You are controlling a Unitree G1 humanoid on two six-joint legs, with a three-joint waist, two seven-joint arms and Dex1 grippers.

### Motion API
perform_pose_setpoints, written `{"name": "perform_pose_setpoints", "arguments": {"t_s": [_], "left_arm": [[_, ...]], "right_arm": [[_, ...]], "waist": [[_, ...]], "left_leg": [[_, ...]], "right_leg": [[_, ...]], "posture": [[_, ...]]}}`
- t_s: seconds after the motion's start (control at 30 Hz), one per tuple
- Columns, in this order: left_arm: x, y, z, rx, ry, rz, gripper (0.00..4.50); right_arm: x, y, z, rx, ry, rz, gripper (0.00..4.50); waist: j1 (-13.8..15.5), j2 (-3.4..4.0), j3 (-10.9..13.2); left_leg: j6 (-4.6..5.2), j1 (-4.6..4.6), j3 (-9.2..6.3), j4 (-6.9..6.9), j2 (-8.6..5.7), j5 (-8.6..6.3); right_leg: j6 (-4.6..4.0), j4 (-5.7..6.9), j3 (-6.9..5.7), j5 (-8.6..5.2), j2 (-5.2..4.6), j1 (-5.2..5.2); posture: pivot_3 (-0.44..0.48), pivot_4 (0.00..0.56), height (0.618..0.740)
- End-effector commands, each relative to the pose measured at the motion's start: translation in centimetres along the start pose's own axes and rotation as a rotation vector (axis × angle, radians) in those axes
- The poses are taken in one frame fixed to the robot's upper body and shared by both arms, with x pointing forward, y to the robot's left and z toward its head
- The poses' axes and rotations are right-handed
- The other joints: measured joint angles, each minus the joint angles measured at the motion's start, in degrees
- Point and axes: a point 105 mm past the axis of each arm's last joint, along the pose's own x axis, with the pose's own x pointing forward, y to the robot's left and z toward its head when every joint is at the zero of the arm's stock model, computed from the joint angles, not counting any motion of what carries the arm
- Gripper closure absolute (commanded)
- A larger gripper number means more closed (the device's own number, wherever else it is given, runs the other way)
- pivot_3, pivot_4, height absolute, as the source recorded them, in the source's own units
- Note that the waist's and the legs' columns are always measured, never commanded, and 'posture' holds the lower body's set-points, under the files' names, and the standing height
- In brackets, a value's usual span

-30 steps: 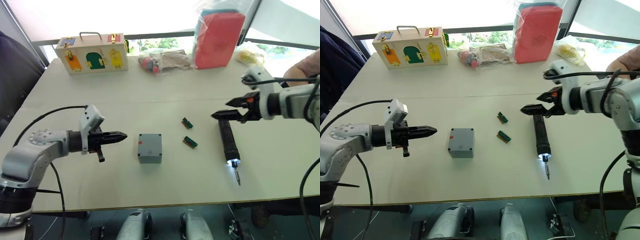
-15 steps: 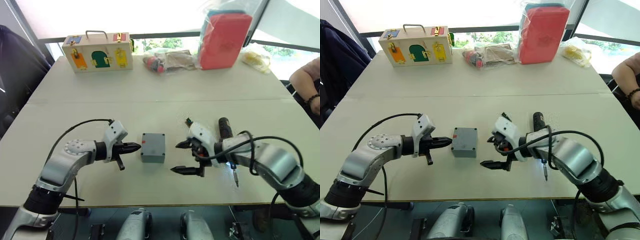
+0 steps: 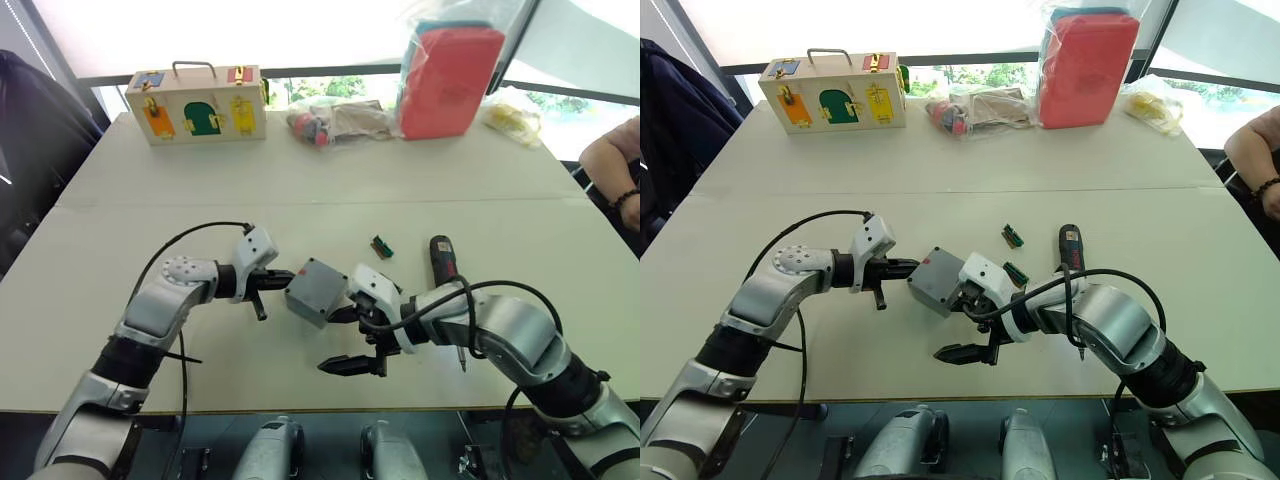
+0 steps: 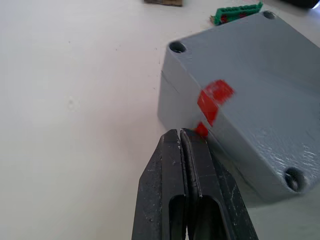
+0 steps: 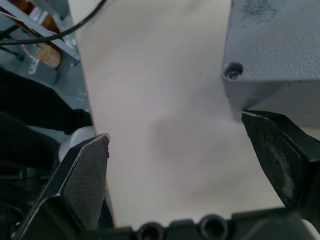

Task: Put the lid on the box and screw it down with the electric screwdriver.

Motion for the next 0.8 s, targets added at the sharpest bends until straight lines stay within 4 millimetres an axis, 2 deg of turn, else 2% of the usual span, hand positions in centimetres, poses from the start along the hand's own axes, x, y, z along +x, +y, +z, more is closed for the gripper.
{"name": "perform_pose_setpoints", "arguments": {"t_s": [0.03,0.13,0.23,0.33,0.43,0.57,0.67,0.8], "left_arm": [[-1.4,1.2,0.0,0.049,0.011,0.052,4.50],[-2.9,1.3,-0.6,0.049,0.038,0.066,4.50],[-4.1,-0.3,-1.1,0.021,0.051,0.030,4.50],[-4.6,-3.0,-1.5,-0.016,0.055,-0.036,4.50],[-4.0,-4.6,-1.4,-0.054,0.038,-0.046,4.50],[-3.0,-5.2,-0.9,-0.072,0.009,-0.032,4.50],[-2.4,-4.7,-0.5,-0.070,-0.009,-0.001,4.50],[-2.2,-3.9,-0.4,-0.064,-0.017,0.034,4.50]], "right_arm": [[-2.5,-0.5,1.2,-0.051,-0.023,-0.061,0.03],[-4.2,-1.7,1.3,-0.088,-0.009,-0.130,0.03],[-5.1,-4.0,1.5,-0.155,0.003,-0.230,0.03],[-4.5,-6.1,1.7,-0.215,-0.007,-0.264,0.03],[-3.0,-7.1,1.6,-0.266,-0.001,-0.238,0.03],[-1.8,-6.6,1.2,-0.313,0.021,-0.152,0.03],[-1.3,-5.0,1.0,-0.307,0.019,-0.063,0.03],[-1.2,-3.9,0.8,-0.293,0.018,-0.037,0.03]], "waist": [[0.00,0.00,0.00],[-0.01,0.00,0.00],[-0.26,0.00,0.00],[-0.50,0.00,0.00],[-0.19,-0.01,0.00],[0.15,-0.01,0.00],[0.03,-0.01,0.00],[0.02,-0.01,0.00]], "left_leg": [[0.00,0.00,0.00,0.00,0.00,0.00],[0.02,-0.01,0.01,0.00,0.00,-0.01],[0.03,0.00,0.01,-0.02,0.02,-0.02],[0.03,0.00,0.05,-0.03,0.03,-0.02],[0.01,0.00,0.06,-0.03,0.03,-0.01],[-0.01,0.00,0.03,0.02,0.01,0.00],[-0.02,0.00,0.04,0.03,-0.01,0.01],[-0.14,0.02,0.03,0.02,0.01,0.08]], "right_leg": [[0.00,0.00,0.00,0.00,0.01,-0.01],[0.00,0.01,0.01,0.00,0.00,-0.03],[0.01,0.01,0.02,-0.01,0.00,-0.05],[0.01,0.00,0.06,-0.01,-0.02,-0.06],[0.01,0.02,0.06,-0.01,-0.03,-0.05],[0.01,0.03,0.03,-0.01,-0.01,0.00],[0.01,0.03,0.04,0.00,-0.01,0.02],[0.01,0.04,0.03,-0.01,0.02,0.01]], "posture": [[0.000,0.150,0.740],[0.000,0.150,0.740],[0.000,0.150,0.740],[0.000,0.150,0.740],[0.000,0.150,0.740],[0.000,0.150,0.740],[0.000,0.150,0.740],[0.000,0.150,0.740]]}}
